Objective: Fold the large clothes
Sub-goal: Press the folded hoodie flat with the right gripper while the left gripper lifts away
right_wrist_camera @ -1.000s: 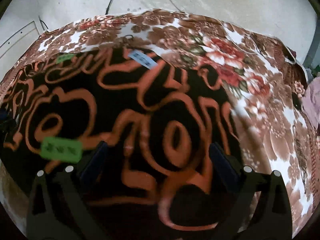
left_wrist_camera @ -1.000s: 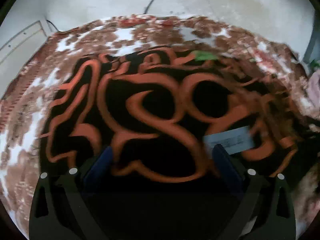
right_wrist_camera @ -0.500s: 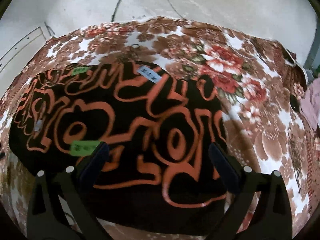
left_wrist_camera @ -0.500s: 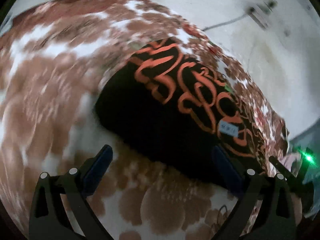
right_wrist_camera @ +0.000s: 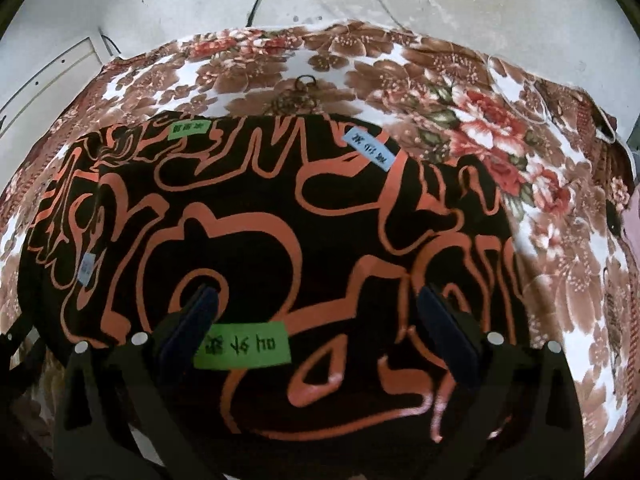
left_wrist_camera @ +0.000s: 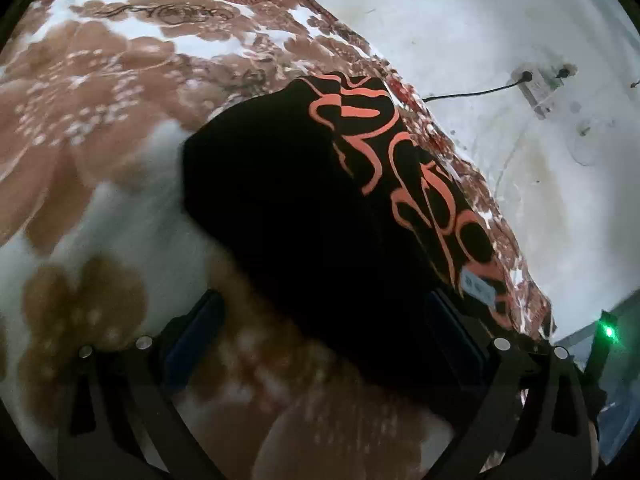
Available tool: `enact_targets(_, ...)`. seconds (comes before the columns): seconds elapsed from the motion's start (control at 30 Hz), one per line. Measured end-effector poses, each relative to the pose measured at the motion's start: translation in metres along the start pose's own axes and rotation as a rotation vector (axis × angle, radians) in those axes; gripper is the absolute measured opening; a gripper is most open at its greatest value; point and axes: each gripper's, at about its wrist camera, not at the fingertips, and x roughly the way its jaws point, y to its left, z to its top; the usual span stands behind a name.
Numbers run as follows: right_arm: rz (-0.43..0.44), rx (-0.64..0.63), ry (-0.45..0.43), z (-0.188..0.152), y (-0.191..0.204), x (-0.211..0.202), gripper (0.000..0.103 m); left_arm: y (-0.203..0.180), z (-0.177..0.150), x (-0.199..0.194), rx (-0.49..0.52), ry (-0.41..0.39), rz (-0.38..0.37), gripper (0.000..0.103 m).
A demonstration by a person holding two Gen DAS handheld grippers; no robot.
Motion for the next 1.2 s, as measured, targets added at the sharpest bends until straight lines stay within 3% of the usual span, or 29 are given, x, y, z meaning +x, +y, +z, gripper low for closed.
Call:
enact_targets(0.4,-0.014,0.038,0.033,0.001,0.007,0.018,0.098,-0.017,0.043,0.054,-0.068,-0.074,0.042,0.098)
enact_targets(0.63,-0.030,0.049,0.043,0.002,0.009,0.020,0.098,-0.035,0.069,0.066,-0.048,-0.024,-0.081,0.096)
enact_targets(0.7,-0.043,0.061,0.040,0.004,0.009,0.017,0.098,-0.030,0.071,0.065,-0.039,-0.003,-0.063,0.079)
enact_targets(0.73,-0.056,0.076,0.029,0.006,0.008,0.012,0.098,-0.024,0.071,0.066,-0.057,0.008,-0.045,0.058)
enact_targets(0.77,-0.066,0.095,0.014,0.008,0.007,0.007,0.098,-0.012,0.071,0.066,-0.103,0.019,-0.045,0.048)
enact_targets(0.97,-0.091,0.131,-0.015,0.017,0.018,0.000,0.098,0.004,0.069,0.077,-0.147,0.066,-0.107,0.031)
enact_targets(1.07,-0.123,0.091,0.020,0.016,0.034,0.017,0.098,-0.006,0.068,0.079,-0.084,0.066,-0.087,0.023)
enact_targets(1.2,-0.173,0.056,0.072,0.005,0.046,0.043,0.098,-0.011,0.076,0.071,-0.076,0.081,-0.124,0.018)
